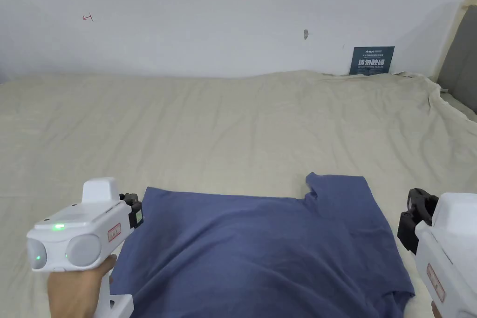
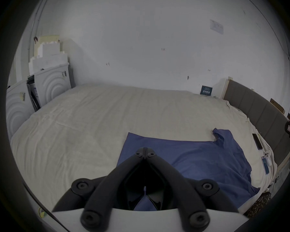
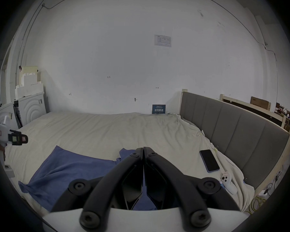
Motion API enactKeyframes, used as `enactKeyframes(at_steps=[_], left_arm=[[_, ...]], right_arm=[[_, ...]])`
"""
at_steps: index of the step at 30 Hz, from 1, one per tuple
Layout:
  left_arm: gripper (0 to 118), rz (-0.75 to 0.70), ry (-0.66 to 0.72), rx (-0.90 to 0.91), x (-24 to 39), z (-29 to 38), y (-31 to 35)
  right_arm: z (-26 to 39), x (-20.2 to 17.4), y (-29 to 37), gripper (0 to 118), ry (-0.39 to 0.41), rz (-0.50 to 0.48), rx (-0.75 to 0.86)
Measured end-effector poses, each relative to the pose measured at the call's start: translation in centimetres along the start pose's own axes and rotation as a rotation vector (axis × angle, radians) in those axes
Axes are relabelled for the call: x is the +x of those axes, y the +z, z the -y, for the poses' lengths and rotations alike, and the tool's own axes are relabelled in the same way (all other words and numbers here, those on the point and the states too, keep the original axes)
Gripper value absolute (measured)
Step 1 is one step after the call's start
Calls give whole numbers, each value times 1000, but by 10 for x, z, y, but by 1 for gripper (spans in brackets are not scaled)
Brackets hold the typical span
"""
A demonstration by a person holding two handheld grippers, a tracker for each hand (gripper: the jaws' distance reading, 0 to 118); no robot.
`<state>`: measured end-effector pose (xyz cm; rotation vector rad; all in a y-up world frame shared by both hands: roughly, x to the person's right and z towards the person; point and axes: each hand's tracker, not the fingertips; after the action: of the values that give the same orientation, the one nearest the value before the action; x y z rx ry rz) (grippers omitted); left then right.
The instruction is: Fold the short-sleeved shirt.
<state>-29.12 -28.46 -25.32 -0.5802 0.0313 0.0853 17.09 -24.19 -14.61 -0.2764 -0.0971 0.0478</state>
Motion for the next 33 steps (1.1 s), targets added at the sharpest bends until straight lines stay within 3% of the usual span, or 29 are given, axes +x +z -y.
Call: enactKeyframes(at_steps=[5,6,8,10,12,13,18,19,21,22,25,27,33], left_arm=[[0,2,-23,-131,-8,-34,-83],[6,4,-5,-161,-10,-40,-100],[34,-1,12,-214,-16,-48,-133],[76,-10,21,-249,-20,-54,-163],[90,-15,2,-292,-23,-55,-186],[90,-15,-5,-314,-25,-55,-198],[89,-67,-38,-410,-31,-45,-249],[84,-57,-45,-427,-31,-43,-256],[64,-56,-61,-456,-29,-35,-265],[46,-51,-63,-472,-28,-32,-269],[27,-51,-73,-515,-23,-21,-277],[0,-68,-95,-486,-20,-21,-274],[0,-63,-138,-450,-10,-21,-263]], right_arm=[[1,-1,-35,0,6,2,-22],[2,-2,-43,0,8,5,-32],[4,-2,-58,0,11,10,-48],[7,-3,-72,0,9,14,-66],[10,-4,-86,0,11,21,-83],[12,-4,-92,0,10,25,-91],[23,-4,-118,0,-5,38,-125],[25,-4,-122,0,-6,39,-131],[29,-4,-129,0,-8,42,-145],[31,-4,-131,0,-10,43,-151],[36,-2,-137,0,-18,43,-169],[38,1,-138,0,-22,43,-179],[34,16,-158,0,-36,33,-220]])
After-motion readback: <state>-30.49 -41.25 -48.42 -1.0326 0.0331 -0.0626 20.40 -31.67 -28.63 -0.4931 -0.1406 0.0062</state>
